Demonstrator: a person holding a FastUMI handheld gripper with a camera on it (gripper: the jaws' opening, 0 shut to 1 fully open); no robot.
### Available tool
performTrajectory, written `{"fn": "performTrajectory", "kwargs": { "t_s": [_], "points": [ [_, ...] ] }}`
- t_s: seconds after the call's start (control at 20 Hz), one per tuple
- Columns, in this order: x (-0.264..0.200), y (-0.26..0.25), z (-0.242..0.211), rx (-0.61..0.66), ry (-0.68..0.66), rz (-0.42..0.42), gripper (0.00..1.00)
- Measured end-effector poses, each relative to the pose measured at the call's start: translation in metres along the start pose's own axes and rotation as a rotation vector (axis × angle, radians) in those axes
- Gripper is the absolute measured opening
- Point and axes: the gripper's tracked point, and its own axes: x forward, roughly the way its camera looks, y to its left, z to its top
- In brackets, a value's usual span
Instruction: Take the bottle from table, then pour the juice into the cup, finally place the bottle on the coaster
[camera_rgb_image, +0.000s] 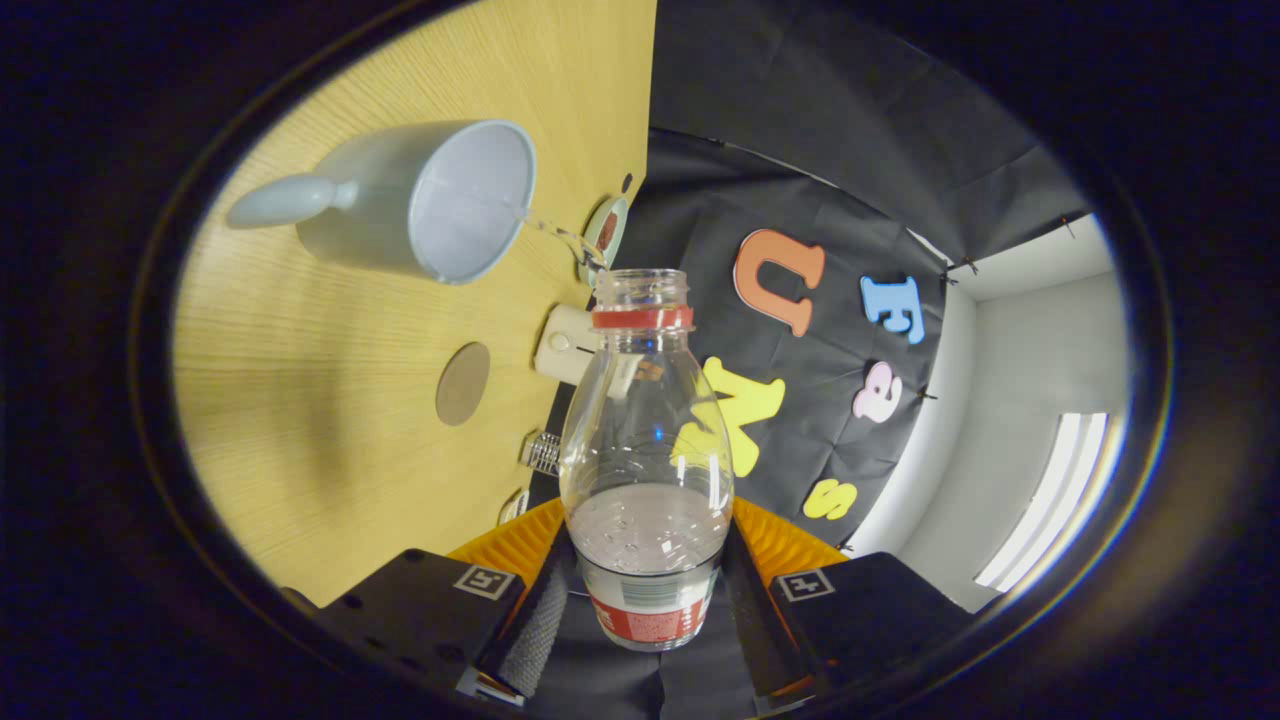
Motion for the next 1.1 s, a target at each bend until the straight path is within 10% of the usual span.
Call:
{"fn": "performTrajectory", "kwargs": {
  "t_s": [1.1],
  "points": [
    [-0.002,-0.026,0.002,-0.070,-0.026,-0.106,0.80]
  ]
}}
